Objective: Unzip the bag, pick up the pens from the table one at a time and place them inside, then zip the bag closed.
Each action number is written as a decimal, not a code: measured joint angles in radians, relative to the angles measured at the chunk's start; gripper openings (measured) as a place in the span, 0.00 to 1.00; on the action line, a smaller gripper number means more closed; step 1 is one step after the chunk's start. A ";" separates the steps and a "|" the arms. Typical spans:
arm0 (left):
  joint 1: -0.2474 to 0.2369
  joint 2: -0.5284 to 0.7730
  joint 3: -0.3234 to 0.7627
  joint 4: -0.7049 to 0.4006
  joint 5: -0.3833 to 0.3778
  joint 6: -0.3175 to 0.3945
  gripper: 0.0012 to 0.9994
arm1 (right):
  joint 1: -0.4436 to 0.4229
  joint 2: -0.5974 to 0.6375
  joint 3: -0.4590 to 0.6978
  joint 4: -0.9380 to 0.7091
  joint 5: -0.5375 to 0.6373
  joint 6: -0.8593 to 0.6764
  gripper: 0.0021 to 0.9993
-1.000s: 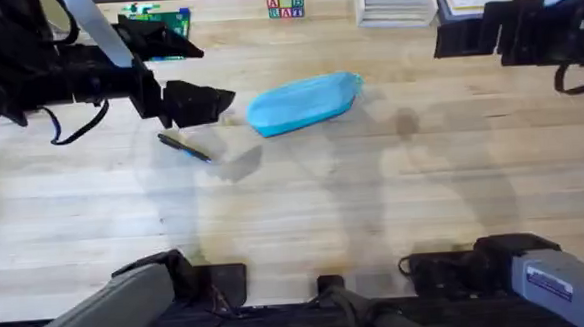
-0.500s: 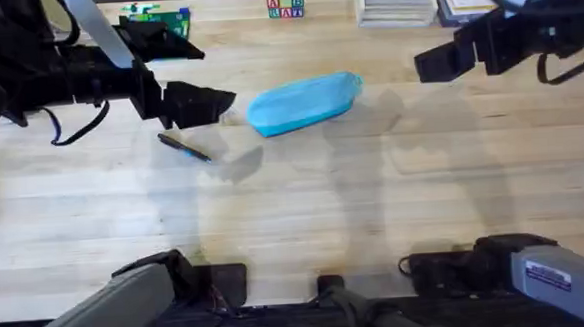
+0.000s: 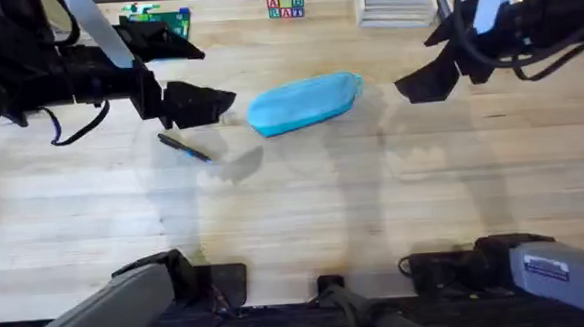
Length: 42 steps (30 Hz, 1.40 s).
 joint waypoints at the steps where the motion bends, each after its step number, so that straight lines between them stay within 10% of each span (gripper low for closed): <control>1: 0.000 0.000 0.000 0.000 0.000 0.000 0.99 | 0.000 0.011 0.000 0.001 -0.004 -0.010 1.00; 29: 0.000 0.000 0.000 -0.014 -0.024 0.004 0.99 | 0.000 0.120 0.000 0.115 -0.010 -0.050 1.00; 42: 0.000 0.156 0.000 -0.089 0.039 0.317 0.99 | 0.000 0.120 0.000 0.115 -0.010 -0.051 1.00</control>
